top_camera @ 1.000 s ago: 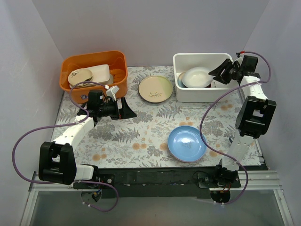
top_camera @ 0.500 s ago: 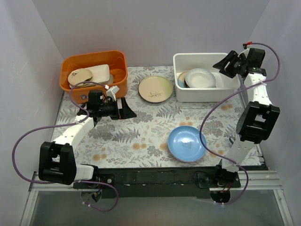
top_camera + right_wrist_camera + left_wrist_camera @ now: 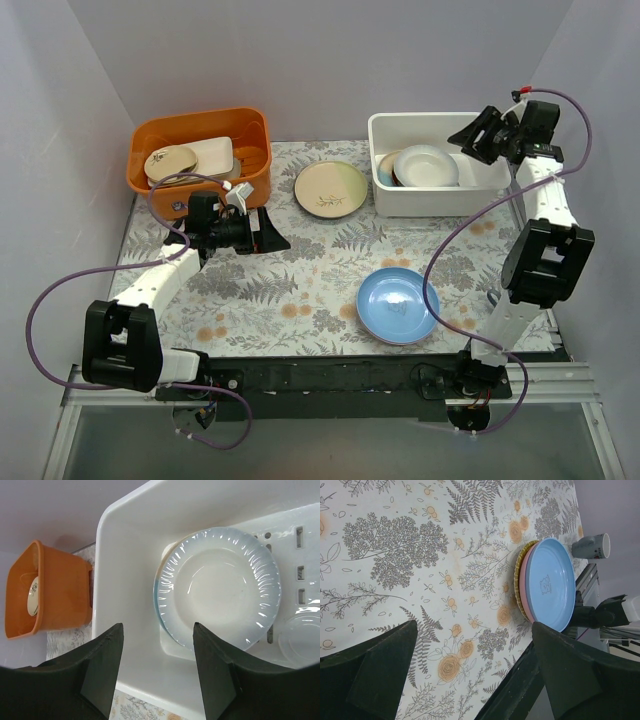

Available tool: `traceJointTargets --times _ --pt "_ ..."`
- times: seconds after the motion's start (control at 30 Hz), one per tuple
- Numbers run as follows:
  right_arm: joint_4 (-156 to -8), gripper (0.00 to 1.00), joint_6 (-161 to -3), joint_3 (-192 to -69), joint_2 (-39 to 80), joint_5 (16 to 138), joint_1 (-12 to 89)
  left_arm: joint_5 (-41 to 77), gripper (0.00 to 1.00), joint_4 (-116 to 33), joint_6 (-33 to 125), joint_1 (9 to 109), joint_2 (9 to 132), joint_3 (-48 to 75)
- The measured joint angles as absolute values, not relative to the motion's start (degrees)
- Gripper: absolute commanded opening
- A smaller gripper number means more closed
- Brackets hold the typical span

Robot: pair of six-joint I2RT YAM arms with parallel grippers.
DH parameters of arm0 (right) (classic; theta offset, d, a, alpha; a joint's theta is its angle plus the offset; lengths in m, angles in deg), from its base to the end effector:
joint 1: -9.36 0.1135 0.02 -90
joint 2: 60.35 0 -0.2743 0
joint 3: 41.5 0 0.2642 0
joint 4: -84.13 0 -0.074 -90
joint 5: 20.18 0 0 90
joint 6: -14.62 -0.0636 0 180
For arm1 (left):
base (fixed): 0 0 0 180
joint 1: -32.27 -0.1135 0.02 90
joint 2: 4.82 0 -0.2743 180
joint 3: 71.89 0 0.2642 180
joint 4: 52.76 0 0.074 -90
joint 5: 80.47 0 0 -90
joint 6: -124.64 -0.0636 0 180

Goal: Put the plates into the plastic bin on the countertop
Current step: Place the plate in the plastic bin, then pick up the plate at the center of the board.

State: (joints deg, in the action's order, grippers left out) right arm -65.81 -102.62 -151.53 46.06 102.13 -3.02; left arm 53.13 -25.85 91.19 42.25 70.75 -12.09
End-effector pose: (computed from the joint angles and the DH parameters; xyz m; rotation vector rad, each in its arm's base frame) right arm 0.4718 -0.0688 0.3364 0.3401 2.0033 0.7347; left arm 0.2821 -0.0942 0.2260 -0.5807 2.4479 -1.4243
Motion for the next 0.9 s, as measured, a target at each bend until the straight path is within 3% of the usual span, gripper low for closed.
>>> traceJointTargets --times 0.37,0.9 --pt "-66.3 0.65 -102.0 -143.9 40.3 101.7 4.9 52.2 0.98 -25.0 91.0 42.2 72.0 -11.8" --pt "-67.3 0.63 -100.0 -124.6 21.7 102.6 4.9 50.9 0.96 -25.1 92.5 46.4 73.2 -10.9"
